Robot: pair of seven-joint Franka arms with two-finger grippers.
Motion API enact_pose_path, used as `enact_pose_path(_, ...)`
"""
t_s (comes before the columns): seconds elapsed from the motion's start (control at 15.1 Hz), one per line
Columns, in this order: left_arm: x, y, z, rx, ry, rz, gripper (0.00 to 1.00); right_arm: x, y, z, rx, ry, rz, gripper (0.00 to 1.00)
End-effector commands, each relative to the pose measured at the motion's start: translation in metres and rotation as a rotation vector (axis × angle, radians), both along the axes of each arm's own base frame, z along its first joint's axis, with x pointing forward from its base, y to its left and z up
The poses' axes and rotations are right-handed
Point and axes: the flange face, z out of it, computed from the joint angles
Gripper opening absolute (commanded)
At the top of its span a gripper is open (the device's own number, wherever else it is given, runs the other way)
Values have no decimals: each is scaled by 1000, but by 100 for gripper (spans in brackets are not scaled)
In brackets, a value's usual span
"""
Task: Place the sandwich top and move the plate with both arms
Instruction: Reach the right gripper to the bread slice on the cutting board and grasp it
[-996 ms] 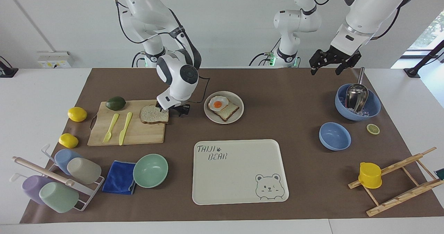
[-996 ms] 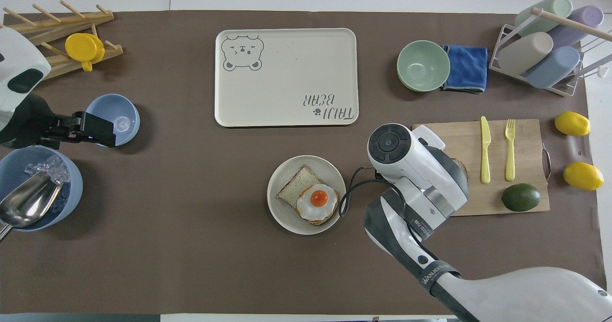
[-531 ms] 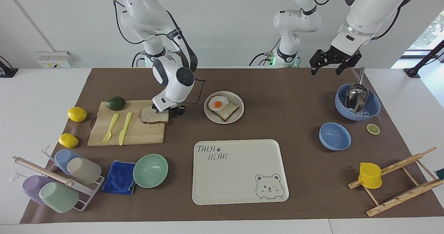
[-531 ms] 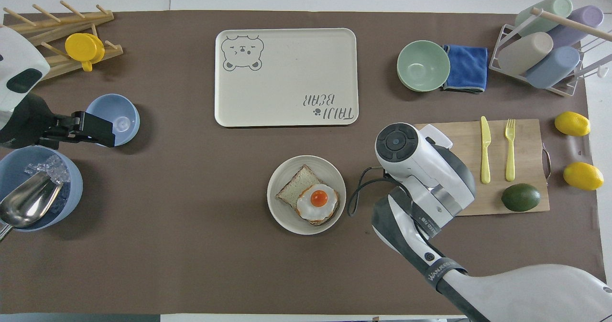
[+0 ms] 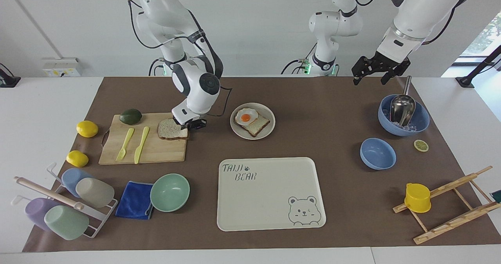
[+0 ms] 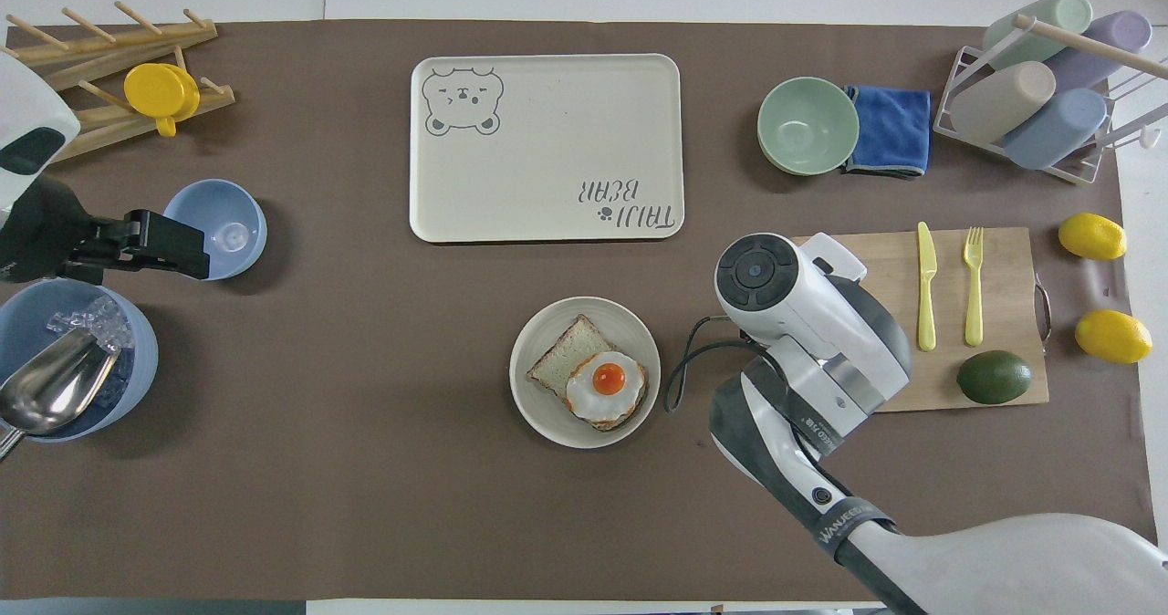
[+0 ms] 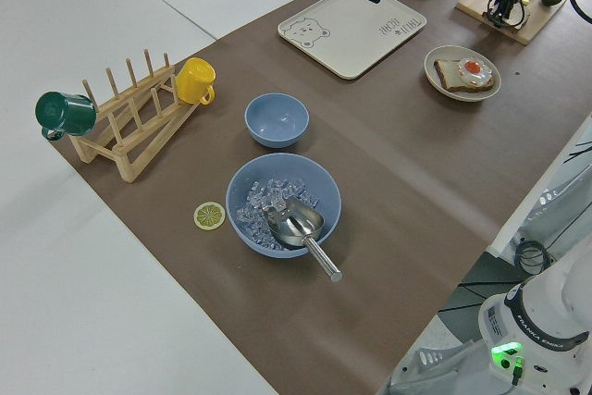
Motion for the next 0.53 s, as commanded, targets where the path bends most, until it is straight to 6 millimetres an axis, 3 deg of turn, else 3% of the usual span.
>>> enact_pose_path(0.0,-6,4,0,-6,-2,14,100,15,3,25,-17,-8,15,0)
enact_pose_path(0.33,-5,5,1,-7,-5,17,100,31,26,95,-64,25,20,0)
enact_pose_path(0.46,-5,5,0,-7,-8,16,100,22,57,115,-65,21,57,0)
